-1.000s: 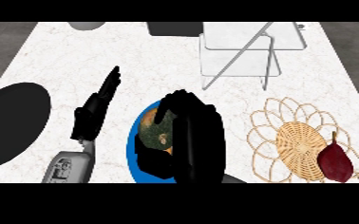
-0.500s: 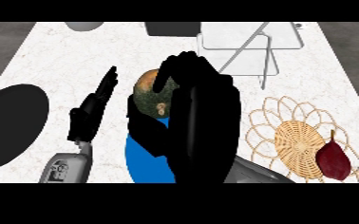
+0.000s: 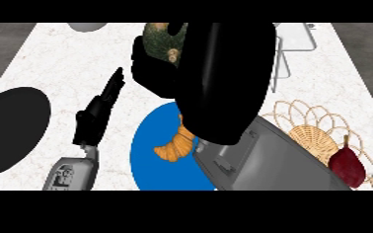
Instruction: Pick the squash from the placemat and place it in the tiered shelf
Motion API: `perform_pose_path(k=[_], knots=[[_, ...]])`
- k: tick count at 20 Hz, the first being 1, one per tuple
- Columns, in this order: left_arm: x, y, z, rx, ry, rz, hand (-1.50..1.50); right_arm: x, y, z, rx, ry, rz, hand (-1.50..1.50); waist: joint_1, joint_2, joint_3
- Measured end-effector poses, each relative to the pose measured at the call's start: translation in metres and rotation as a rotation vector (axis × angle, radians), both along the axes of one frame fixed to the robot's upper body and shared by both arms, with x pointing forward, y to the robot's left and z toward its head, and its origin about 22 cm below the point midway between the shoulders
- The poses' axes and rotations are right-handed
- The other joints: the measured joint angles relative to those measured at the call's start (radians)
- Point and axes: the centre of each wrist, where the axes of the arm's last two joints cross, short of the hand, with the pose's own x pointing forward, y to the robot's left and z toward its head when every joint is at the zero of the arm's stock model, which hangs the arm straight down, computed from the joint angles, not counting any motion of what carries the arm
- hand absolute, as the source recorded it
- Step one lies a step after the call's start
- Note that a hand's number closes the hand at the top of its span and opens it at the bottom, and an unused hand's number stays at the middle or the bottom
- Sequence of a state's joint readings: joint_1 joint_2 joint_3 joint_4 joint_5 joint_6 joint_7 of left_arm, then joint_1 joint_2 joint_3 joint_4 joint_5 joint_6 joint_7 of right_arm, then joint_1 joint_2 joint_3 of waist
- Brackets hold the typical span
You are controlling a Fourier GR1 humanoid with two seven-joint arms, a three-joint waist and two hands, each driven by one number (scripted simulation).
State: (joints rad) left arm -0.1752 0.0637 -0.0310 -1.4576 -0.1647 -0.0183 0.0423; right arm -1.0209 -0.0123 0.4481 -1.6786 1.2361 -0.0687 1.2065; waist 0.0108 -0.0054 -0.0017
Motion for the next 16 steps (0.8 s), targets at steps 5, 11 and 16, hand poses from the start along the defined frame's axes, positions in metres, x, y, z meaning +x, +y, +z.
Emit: perform_pose_path(k=[5,11,16], knots=[[0.001,0.004,0.0,-0.005,0.005,0.001,0.0,0.012,-0.004,0.021,-0.004,-0.023,-0.057,1.5,-0.005,0.001,0.0],[-0.002,0.002,0.002,-0.003,0.001,0.006,0.0,0.029,-0.015,0.042,-0.03,-0.033,-0.118,1.5,-0.006,0.002,0.001],[0.001,0.006,-0.004,-0.004,-0.004,0.005,0.0,0.05,-0.025,0.042,-0.079,-0.016,-0.175,1.5,-0.007,0.005,0.001]])
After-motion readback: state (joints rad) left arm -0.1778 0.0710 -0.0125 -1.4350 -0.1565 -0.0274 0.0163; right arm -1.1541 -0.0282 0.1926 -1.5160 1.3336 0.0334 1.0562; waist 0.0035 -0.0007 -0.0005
